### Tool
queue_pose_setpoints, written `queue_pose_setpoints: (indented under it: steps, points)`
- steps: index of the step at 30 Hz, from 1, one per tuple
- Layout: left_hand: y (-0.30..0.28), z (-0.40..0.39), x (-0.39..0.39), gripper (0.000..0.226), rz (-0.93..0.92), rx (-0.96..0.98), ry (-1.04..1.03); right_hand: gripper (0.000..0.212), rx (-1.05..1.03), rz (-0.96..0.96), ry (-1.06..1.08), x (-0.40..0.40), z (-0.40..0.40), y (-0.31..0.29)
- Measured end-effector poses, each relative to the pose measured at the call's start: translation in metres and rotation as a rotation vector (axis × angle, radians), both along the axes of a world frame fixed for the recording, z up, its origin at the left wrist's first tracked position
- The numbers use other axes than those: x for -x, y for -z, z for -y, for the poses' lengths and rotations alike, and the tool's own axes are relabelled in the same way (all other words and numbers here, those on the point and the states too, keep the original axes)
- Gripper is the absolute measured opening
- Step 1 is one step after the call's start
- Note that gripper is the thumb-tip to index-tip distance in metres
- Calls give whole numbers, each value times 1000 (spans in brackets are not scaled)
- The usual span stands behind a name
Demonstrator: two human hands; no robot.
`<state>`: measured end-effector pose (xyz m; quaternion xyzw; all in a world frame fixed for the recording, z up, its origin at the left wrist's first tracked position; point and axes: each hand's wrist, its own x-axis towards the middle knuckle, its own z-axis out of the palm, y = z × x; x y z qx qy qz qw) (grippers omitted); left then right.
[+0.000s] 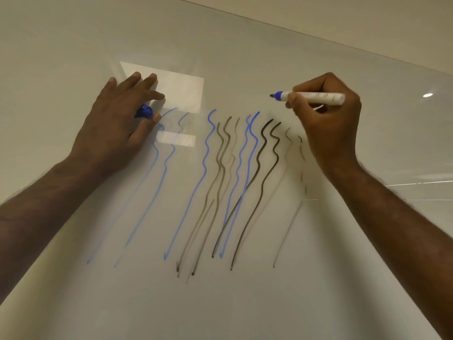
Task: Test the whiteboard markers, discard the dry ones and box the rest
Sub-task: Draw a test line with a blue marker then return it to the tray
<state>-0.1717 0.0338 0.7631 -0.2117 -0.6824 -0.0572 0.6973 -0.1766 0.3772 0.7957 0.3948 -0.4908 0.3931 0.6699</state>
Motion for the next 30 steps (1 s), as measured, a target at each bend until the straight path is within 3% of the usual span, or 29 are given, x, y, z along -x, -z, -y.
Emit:
queue_pose_setpoints:
  steps: [8, 15, 23, 30]
  points:
    - [1, 1, -1, 42, -4, 2, 9, 12, 63, 78, 53, 14, 5, -17]
    - [4, 0, -2, 41, -4, -8, 19, 9, -46, 59, -12, 9, 23, 23]
    - [8, 0, -3, 41, 1, -16, 18, 13, 19, 65, -78, 19, 8, 77]
    - [12, -2, -6, 41, 19, -27, 28, 13, -132, 114, -62, 13, 7, 126]
